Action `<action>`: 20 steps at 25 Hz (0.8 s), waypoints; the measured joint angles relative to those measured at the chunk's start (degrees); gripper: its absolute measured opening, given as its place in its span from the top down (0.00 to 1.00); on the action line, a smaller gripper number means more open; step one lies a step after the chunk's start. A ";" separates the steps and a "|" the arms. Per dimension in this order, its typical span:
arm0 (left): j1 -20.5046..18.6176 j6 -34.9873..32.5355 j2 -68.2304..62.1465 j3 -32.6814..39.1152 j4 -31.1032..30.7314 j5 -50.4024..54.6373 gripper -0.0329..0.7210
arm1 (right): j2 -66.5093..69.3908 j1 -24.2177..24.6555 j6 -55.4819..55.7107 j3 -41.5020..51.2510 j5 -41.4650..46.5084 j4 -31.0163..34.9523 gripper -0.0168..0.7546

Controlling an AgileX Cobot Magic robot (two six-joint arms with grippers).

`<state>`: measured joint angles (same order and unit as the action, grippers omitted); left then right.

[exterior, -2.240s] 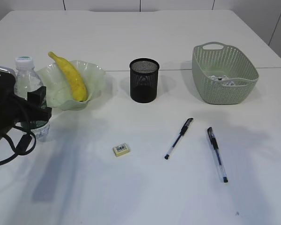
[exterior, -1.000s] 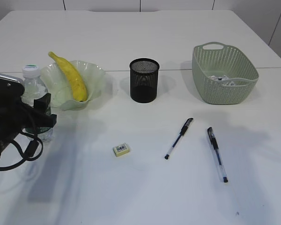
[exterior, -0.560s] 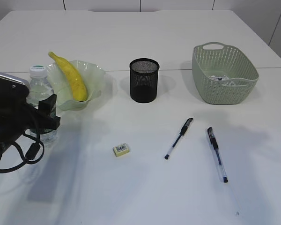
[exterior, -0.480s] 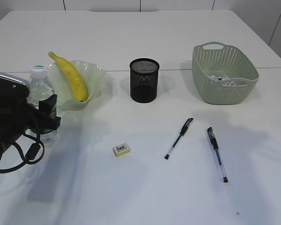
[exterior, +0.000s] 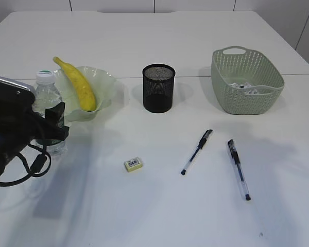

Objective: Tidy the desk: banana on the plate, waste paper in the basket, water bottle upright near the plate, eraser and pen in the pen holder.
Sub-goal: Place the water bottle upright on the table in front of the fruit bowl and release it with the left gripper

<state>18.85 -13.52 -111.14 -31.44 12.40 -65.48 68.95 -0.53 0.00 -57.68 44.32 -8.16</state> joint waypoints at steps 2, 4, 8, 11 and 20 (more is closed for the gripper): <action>0.00 0.00 -0.14 -0.47 0.00 0.38 0.41 | 0.00 0.00 0.00 0.00 0.00 0.00 0.65; 0.00 0.00 -0.18 -0.76 0.00 0.63 0.41 | 0.00 0.00 0.00 0.00 0.00 0.00 0.65; 0.00 0.00 -0.18 -0.76 0.00 0.63 0.41 | 0.00 0.00 0.00 0.00 0.00 0.00 0.65; 0.00 0.00 -0.18 -1.21 0.00 1.13 0.41 | 0.00 0.00 0.00 0.00 0.00 0.00 0.65; 0.00 0.10 -0.41 -2.84 -0.29 2.08 0.41 | 0.00 0.00 0.00 0.00 0.00 0.00 0.65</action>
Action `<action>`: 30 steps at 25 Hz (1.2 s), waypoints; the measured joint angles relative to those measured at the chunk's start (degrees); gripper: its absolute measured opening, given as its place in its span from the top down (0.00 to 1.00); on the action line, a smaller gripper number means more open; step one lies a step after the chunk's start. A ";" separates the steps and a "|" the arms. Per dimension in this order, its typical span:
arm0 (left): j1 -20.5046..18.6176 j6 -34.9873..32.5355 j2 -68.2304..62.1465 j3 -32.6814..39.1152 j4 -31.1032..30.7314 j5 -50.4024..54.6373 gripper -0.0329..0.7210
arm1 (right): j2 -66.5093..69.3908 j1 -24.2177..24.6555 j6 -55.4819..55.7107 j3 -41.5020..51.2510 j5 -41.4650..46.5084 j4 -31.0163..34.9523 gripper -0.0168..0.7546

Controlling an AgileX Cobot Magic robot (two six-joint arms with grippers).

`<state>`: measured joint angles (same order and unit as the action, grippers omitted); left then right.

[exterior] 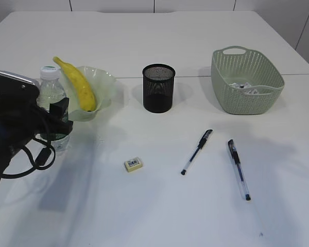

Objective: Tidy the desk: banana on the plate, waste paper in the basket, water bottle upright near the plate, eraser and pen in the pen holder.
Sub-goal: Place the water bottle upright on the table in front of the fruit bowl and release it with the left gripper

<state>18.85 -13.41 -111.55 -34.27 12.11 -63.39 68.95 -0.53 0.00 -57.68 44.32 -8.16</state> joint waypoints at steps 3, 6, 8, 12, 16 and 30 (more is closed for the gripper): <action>0.00 0.00 0.00 -0.54 -1.50 0.13 0.41 | 0.00 0.00 0.00 0.00 0.00 0.00 0.65; 0.00 0.00 0.00 -0.77 -2.14 0.17 0.41 | 0.00 0.00 0.00 0.00 0.00 0.00 0.65; 0.00 0.00 0.00 -0.77 -2.22 0.28 0.41 | 0.00 0.00 0.00 0.00 0.00 0.00 0.65; 0.00 0.00 0.00 -0.77 -2.22 0.28 0.41 | 0.00 0.00 0.00 0.00 0.00 0.00 0.65; 0.00 0.00 0.00 -0.77 -2.22 0.28 0.41 | 0.00 0.00 0.00 0.00 0.00 0.00 0.65; 0.00 0.00 0.00 -0.80 -2.22 0.28 0.41 | 0.00 0.00 0.00 0.00 0.00 0.00 0.65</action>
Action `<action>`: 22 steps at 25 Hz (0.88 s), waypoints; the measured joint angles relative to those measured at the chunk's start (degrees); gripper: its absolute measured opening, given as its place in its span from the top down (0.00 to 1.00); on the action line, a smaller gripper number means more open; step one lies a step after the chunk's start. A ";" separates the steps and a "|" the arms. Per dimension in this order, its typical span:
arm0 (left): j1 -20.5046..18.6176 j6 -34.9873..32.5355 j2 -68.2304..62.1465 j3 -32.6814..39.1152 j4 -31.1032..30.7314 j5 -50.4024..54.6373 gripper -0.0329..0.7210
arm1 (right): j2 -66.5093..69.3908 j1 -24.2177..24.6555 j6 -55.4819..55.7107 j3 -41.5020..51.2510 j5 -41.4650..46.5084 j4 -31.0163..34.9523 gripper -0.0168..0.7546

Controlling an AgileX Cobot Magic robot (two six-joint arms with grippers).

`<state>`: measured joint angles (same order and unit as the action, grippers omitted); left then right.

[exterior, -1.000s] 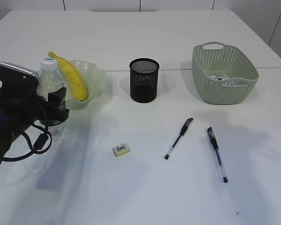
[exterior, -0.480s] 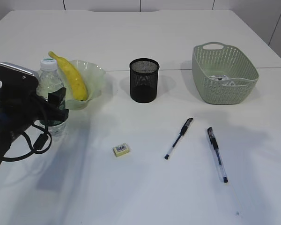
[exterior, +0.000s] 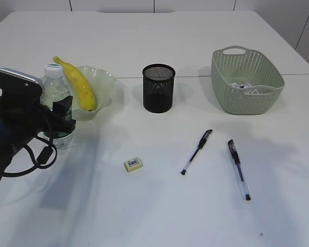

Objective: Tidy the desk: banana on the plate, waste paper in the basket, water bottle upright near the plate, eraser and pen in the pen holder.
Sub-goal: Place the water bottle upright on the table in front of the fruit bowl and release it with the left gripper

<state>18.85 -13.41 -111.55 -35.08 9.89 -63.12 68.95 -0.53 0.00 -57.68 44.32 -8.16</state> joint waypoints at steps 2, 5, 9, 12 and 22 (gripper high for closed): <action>0.00 0.00 0.00 0.00 0.00 0.00 0.41 | 0.00 0.00 0.00 0.00 0.00 0.00 0.65; 0.00 0.00 0.00 0.00 0.00 0.00 0.41 | 0.00 0.00 0.00 0.00 0.00 0.00 0.65; 0.00 0.12 0.00 0.00 0.13 0.00 0.40 | 0.00 0.00 0.00 0.00 0.00 0.00 0.65; 0.00 0.12 0.00 -0.10 0.13 0.00 0.41 | 0.00 0.00 0.00 0.00 0.00 0.00 0.65; 0.00 0.12 0.00 -0.10 0.23 0.04 0.41 | 0.00 0.00 0.00 0.00 0.00 0.00 0.65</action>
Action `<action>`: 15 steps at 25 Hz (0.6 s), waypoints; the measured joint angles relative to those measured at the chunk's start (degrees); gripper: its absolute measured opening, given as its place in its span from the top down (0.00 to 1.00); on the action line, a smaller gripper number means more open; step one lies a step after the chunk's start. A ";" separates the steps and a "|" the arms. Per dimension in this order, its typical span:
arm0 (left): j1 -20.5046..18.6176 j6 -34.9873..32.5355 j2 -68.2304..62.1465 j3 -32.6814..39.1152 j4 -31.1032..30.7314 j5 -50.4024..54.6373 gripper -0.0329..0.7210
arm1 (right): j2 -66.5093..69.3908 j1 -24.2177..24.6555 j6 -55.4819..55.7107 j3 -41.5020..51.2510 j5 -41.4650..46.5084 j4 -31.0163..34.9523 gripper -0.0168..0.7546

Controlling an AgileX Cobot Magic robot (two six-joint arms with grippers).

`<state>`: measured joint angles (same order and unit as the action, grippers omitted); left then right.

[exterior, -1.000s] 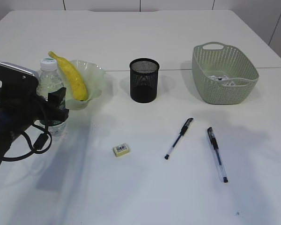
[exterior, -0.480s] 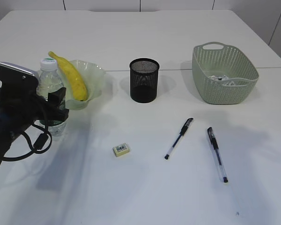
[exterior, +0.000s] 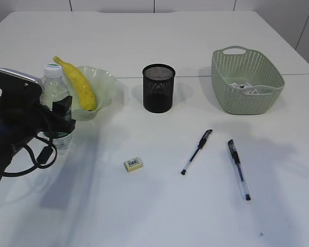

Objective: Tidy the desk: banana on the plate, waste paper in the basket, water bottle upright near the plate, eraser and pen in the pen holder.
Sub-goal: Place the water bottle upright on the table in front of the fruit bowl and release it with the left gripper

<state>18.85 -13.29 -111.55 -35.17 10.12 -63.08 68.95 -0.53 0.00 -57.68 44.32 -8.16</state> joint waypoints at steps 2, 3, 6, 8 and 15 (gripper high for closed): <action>0.00 0.00 0.00 0.00 0.08 0.00 0.41 | 0.00 0.00 0.00 0.00 0.00 0.00 0.65; 0.00 0.00 0.00 0.00 0.08 0.00 0.41 | 0.00 0.00 0.00 0.00 0.00 0.00 0.65; 0.00 0.00 0.00 0.00 0.08 0.00 0.41 | 0.00 0.00 0.00 0.00 0.00 0.00 0.65; 0.00 0.00 0.00 0.00 0.08 0.00 0.41 | 0.00 0.00 0.00 0.00 0.00 0.00 0.65; 0.00 0.00 0.00 0.00 0.08 0.00 0.37 | 0.00 0.00 0.00 0.00 0.00 0.00 0.65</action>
<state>18.85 -13.29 -111.55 -35.17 10.20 -63.08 68.95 -0.53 0.00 -57.68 44.32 -8.16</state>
